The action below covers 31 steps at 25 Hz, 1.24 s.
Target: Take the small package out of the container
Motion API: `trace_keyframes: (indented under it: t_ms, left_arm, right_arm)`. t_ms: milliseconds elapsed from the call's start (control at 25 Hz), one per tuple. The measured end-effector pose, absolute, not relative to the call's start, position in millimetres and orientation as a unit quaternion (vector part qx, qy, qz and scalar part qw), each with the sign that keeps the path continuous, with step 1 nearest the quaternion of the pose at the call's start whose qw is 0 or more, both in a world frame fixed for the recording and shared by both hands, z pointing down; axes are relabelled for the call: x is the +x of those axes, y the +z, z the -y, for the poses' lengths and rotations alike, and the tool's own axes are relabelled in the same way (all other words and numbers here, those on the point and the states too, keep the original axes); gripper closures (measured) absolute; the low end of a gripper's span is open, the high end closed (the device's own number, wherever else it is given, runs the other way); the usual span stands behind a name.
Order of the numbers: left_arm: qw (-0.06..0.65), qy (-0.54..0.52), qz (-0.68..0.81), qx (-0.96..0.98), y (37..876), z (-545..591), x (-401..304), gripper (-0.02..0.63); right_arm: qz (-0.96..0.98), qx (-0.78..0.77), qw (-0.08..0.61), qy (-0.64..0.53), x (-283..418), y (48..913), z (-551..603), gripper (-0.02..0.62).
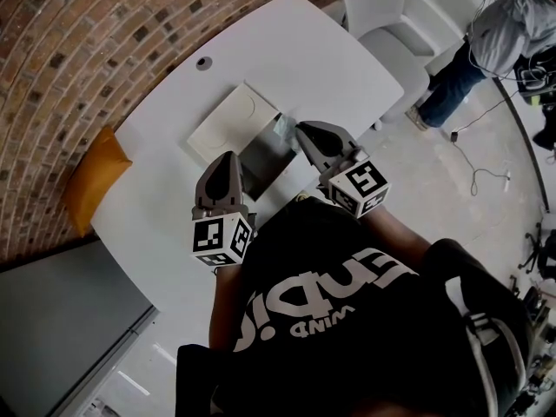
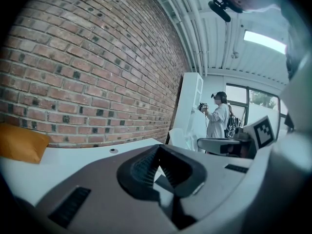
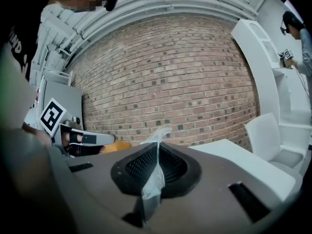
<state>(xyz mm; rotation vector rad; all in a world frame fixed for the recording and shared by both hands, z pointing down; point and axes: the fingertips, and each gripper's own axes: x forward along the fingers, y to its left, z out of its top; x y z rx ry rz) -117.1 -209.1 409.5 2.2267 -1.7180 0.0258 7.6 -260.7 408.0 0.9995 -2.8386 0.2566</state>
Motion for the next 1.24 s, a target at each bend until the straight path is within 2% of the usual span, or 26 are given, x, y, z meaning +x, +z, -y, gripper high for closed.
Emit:
trace_keyframes:
  t_ms: [1240]
  left_arm:
    - [0.165, 0.009, 0.608, 0.776, 409.0, 208.5, -115.8, 0.598]
  right_arm:
    - [0.941, 0.317, 0.068, 0.094, 4.4, 415.6, 255.7, 0.586]
